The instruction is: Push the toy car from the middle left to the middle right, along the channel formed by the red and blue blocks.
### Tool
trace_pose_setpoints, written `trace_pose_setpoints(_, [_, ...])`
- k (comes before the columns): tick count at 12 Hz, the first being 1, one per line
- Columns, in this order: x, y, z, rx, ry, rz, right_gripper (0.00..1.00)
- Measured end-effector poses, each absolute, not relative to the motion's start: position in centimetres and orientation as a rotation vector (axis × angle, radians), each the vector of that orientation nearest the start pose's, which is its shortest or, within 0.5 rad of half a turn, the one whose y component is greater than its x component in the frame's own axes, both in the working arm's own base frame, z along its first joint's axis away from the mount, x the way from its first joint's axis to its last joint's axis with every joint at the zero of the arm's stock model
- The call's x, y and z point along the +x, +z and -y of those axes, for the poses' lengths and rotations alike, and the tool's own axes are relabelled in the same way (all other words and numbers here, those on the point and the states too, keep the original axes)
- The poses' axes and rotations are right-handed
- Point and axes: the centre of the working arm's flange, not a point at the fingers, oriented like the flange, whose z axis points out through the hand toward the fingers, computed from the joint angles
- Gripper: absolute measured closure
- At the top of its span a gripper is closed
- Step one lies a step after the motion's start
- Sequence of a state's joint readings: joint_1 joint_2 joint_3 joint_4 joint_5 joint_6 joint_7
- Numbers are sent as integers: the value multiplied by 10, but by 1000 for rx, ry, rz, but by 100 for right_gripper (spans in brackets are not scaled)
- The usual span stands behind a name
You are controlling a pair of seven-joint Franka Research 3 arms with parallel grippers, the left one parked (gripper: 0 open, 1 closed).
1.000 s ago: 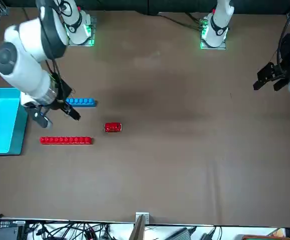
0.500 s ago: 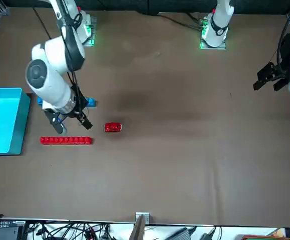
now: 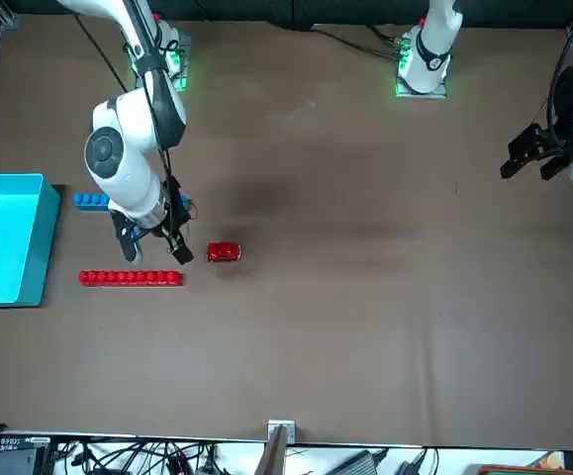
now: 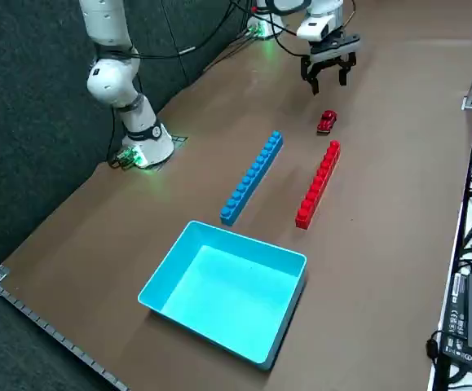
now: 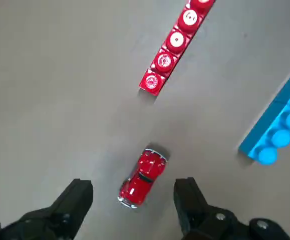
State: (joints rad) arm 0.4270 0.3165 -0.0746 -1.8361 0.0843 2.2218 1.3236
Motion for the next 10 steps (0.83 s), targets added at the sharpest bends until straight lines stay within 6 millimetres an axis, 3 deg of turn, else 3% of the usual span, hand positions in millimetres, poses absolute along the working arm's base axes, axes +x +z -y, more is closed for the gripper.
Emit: trace_pose_setpoints(10, [597,315,-243,-2457,11,-1867,4])
